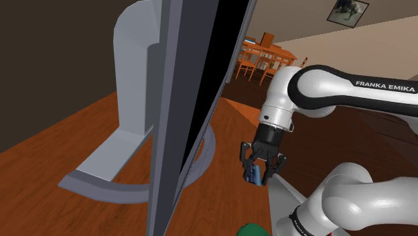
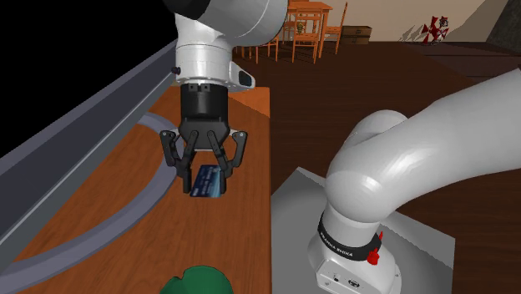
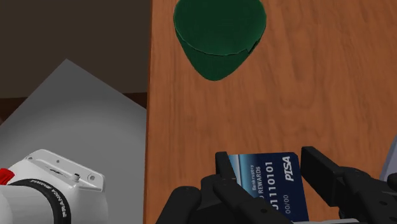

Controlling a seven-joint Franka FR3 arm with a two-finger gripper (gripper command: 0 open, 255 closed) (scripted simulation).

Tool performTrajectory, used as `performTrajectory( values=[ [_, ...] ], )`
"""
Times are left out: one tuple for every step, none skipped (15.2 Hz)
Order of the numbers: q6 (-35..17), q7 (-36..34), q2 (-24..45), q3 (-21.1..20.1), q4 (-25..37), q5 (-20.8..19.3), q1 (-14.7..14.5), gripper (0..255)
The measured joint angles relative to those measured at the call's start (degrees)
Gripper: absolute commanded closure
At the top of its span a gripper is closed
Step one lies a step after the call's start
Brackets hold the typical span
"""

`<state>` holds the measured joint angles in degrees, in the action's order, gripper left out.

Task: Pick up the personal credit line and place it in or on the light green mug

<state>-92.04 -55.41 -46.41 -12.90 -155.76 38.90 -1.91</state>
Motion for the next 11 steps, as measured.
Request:
performTrajectory(
  values=[
    [0.7, -0.3, -0.3, 0.3, 0.5, -0.2, 0.0, 255],
    [1.4, -0.6, -0.3, 0.5, 1.2, -0.5, 0.1, 255],
    [2.0, -1.1, -0.4, 0.6, 1.9, -0.5, 0.1, 255],
    [2.7, -1.5, -0.5, 0.7, 2.5, -0.7, 0.1, 255],
    [3.4, -1.8, -0.7, 1.0, 3.1, -0.9, 0.1, 255],
    [4.1, -2.2, -0.9, 1.2, 3.7, -1.0, 0.2, 255],
    [4.8, -2.6, -1.0, 1.3, 4.4, -1.1, 0.2, 255],
    [5.4, -3.0, -1.0, 1.5, 5.1, -1.2, 0.2, 255],
    [5.9, -3.2, -1.0, 1.6, 5.7, -1.4, 0.2, 255],
    [6.0, -4.0, -1.5, 1.1, 5.7, -0.8, -0.2, 255],
    [6.1, -5.0, -2.5, 0.3, 5.3, 0.2, -0.8, 255]
  ],
)
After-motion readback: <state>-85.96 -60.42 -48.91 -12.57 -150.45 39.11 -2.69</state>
